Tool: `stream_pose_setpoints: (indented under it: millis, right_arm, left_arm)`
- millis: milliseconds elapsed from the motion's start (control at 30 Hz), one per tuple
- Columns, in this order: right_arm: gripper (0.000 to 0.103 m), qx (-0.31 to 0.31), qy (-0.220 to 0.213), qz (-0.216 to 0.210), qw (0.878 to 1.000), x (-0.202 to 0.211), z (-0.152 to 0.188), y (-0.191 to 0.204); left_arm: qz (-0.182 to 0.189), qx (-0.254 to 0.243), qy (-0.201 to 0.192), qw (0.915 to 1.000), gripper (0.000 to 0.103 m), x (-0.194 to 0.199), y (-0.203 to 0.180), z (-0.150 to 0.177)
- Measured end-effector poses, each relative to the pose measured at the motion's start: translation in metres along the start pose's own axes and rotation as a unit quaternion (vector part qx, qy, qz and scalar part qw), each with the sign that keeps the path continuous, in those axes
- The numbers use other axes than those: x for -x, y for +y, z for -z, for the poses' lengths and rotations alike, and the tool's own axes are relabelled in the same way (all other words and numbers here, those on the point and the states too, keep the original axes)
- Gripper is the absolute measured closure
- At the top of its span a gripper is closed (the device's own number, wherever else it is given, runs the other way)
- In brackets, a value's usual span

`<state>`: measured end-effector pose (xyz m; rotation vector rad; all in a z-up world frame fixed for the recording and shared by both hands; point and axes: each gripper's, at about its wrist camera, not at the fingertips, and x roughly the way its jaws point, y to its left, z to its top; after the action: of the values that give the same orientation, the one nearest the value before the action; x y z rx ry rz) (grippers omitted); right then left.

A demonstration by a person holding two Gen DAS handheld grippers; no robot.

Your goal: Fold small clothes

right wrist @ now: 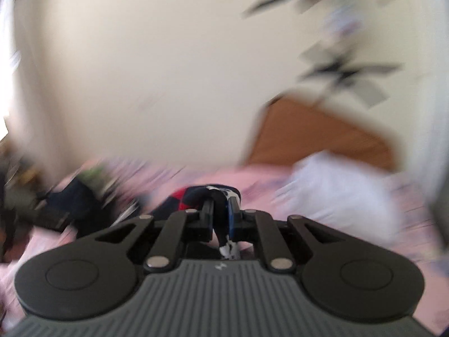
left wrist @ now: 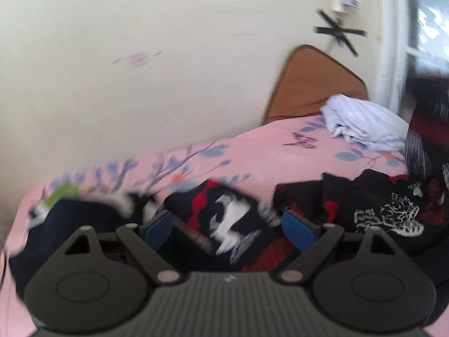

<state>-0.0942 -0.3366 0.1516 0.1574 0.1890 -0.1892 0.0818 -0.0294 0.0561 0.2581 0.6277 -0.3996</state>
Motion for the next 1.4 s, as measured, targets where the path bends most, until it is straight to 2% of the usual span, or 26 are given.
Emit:
stream_pose_setpoints:
  millis: [67, 133, 233, 300, 333, 367, 400, 500, 567, 633, 733, 833, 867, 933, 967, 1000, 1033, 1067, 1133, 1200, 1267, 1400]
  right_arm:
    - [0.09, -0.027, -0.023, 0.06, 0.998, 0.029, -0.006, -0.036]
    - [0.09, -0.03, -0.034, 0.133, 0.99, 0.051, -0.005, -0.064]
    - [0.084, 0.0, -0.028, 0.249, 0.968, 0.068, 0.007, -0.088]
    - [0.058, -0.011, -0.023, 0.305, 0.952, 0.076, 0.017, -0.104]
    - [0.034, -0.025, -0.035, 0.32, 0.946, 0.081, 0.02, -0.11]
    - [0.032, -0.04, -0.055, 0.32, 0.945, 0.087, 0.023, -0.112]
    - [0.032, -0.05, -0.063, 0.302, 0.95, 0.089, 0.023, -0.11]
    - [0.032, -0.036, -0.045, 0.185, 0.981, 0.067, 0.017, -0.084]
    - [0.032, -0.006, -0.01, 0.1, 0.995, 0.038, 0.016, -0.059]
    - [0.032, 0.026, 0.045, 0.038, 0.998, -0.003, 0.018, -0.037]
    - [0.031, 0.043, 0.153, -0.024, 0.987, -0.076, 0.029, -0.019]
    - [0.031, 0.032, 0.26, -0.049, 0.964, -0.138, 0.047, -0.015]
    - [0.031, 0.034, 0.287, -0.048, 0.956, -0.153, 0.055, -0.015]
    - [0.035, 0.042, 0.308, -0.049, 0.949, -0.159, 0.07, -0.012]
    - [0.049, 0.062, 0.294, -0.048, 0.953, -0.157, 0.075, -0.007]
    - [0.073, 0.084, 0.277, -0.053, 0.956, -0.15, 0.076, -0.001]
    - [0.094, 0.084, 0.257, -0.047, 0.962, -0.137, 0.074, 0.005]
    - [0.094, 0.076, 0.229, -0.038, 0.97, -0.122, 0.071, 0.007]
    - [0.094, 0.042, 0.152, -0.049, 0.986, -0.079, 0.054, 0.002]
    - [0.094, 0.026, 0.071, -0.043, 0.996, -0.027, 0.033, -0.006]
    - [0.094, 0.043, 0.0, -0.023, 0.999, 0.02, 0.016, -0.006]
    - [0.094, 0.067, -0.055, 0.009, 0.996, 0.068, 0.002, 0.0]
  left_arm:
    - [0.02, -0.019, 0.006, 0.9996, 0.015, -0.012, -0.015, -0.008]
    - [0.045, -0.035, 0.01, 0.9983, 0.014, -0.021, -0.029, -0.012]
    - [0.063, -0.054, 0.014, 0.9964, 0.014, -0.034, -0.049, -0.015]
    - [0.07, -0.067, 0.019, 0.9951, 0.014, -0.045, -0.06, -0.015]
    - [0.07, -0.073, 0.024, 0.9945, 0.014, -0.05, -0.065, -0.015]
    - [0.073, -0.077, 0.031, 0.9939, 0.014, -0.056, -0.069, -0.014]
    - [0.077, -0.08, 0.04, 0.993, 0.014, -0.061, -0.073, -0.014]
    - [0.078, -0.089, 0.052, 0.9916, 0.014, -0.068, -0.083, -0.01]
    - [0.076, -0.09, 0.049, 0.9918, 0.014, -0.064, -0.083, -0.008]
    - [0.07, -0.088, 0.046, 0.9926, 0.014, -0.057, -0.077, -0.006]
    - [0.034, -0.087, 0.045, 0.9946, 0.014, -0.046, -0.059, -0.003]
    - [0.005, -0.069, 0.047, 0.9965, 0.014, -0.035, -0.034, -0.003]
    - [-0.003, -0.061, 0.047, 0.997, 0.014, -0.033, -0.026, -0.003]
    - [-0.015, -0.052, 0.044, 0.9976, 0.014, -0.029, -0.015, -0.005]
    - [-0.019, -0.05, 0.042, 0.9977, 0.014, -0.029, -0.012, -0.006]
    - [-0.022, -0.05, 0.039, 0.9978, 0.014, -0.028, -0.01, -0.008]
    - [-0.023, -0.052, 0.034, 0.9978, 0.014, -0.028, -0.01, -0.01]
    - [-0.023, -0.057, 0.03, 0.9977, 0.014, -0.029, -0.012, -0.012]
    - [-0.019, -0.076, 0.019, 0.9968, 0.014, -0.028, -0.02, -0.015]
    - [-0.005, -0.095, 0.005, 0.9954, 0.014, -0.026, -0.031, -0.018]
    - [0.026, -0.112, -0.018, 0.9932, 0.012, -0.019, -0.044, -0.021]
    - [0.078, -0.146, -0.062, 0.9842, 0.008, -0.008, -0.076, -0.03]
